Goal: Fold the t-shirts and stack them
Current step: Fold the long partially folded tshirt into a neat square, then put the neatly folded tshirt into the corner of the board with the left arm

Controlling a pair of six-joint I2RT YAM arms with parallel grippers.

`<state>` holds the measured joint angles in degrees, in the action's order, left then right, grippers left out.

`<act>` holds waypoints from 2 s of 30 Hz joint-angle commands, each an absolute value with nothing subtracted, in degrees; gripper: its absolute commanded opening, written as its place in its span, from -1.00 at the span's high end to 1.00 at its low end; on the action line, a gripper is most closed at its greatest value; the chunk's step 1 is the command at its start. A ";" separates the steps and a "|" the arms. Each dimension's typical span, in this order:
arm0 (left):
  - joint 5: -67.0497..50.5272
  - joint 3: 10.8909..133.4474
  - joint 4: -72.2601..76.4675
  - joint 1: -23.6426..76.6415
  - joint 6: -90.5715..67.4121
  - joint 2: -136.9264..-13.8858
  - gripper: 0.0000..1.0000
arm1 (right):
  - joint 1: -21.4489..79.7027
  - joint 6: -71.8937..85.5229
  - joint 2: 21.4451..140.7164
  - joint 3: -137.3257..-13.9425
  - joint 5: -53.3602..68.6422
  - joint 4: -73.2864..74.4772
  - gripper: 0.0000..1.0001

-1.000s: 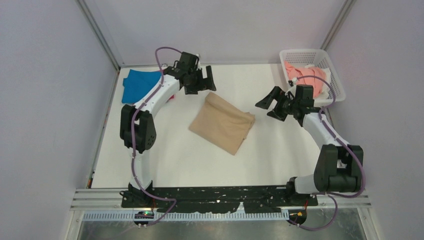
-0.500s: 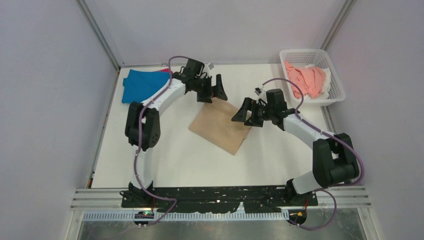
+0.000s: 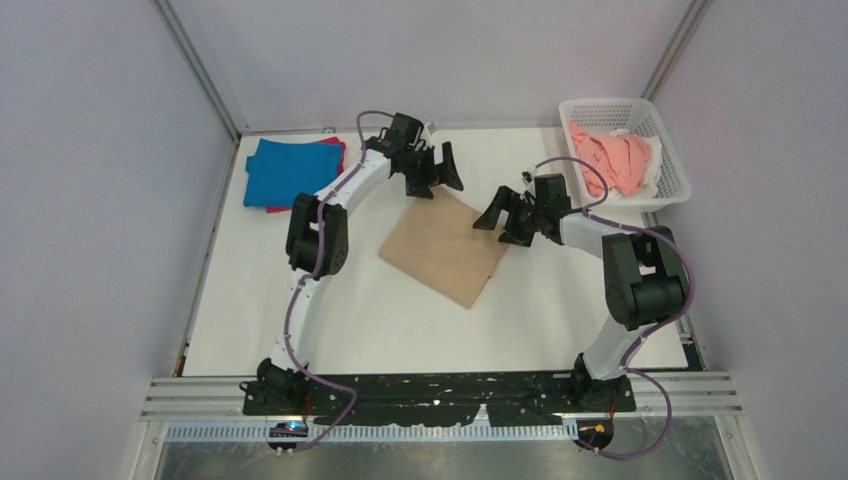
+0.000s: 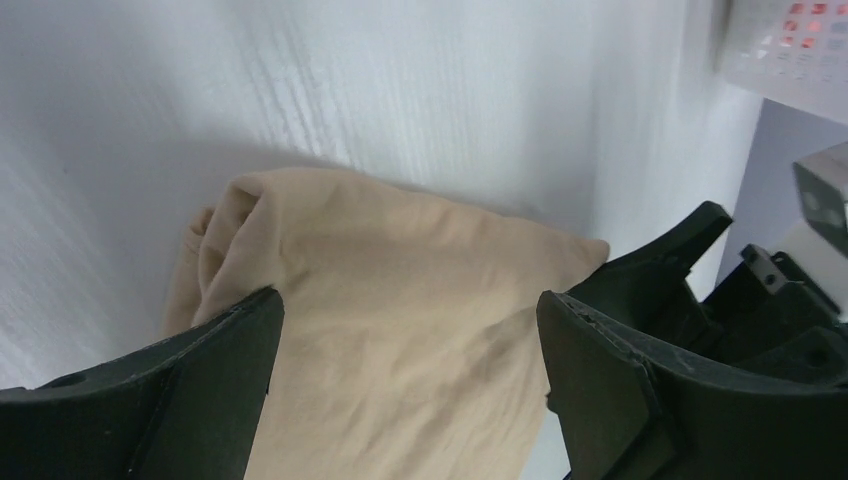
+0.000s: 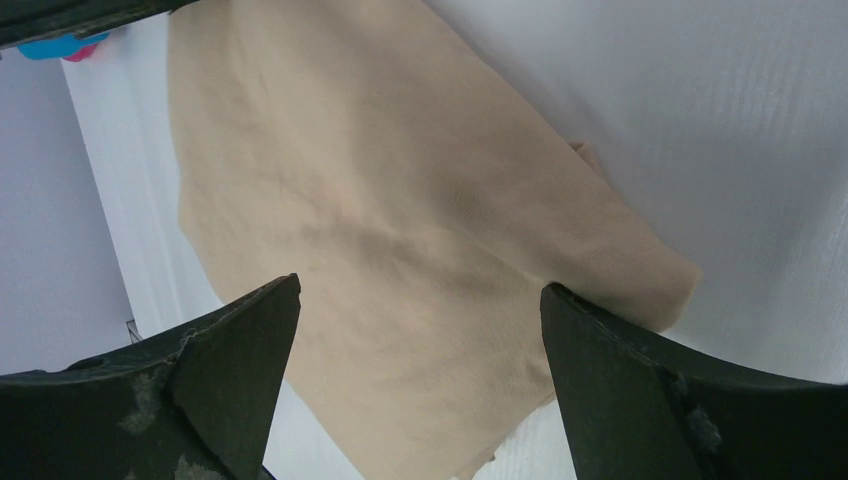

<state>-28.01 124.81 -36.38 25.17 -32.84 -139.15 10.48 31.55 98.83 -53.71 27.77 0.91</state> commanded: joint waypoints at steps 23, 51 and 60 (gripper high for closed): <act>-8.06 99.91 -39.10 25.23 -36.44 -112.22 -0.99 | 7.73 23.45 91.93 -70.08 19.97 16.94 -0.90; -16.37 72.53 -26.72 27.93 -42.81 -110.00 -0.44 | -2.34 30.39 44.85 -38.18 3.35 17.40 -0.89; -12.87 73.46 -28.37 32.19 -44.77 -115.00 0.26 | -2.37 29.07 45.88 -38.06 1.95 17.83 -0.89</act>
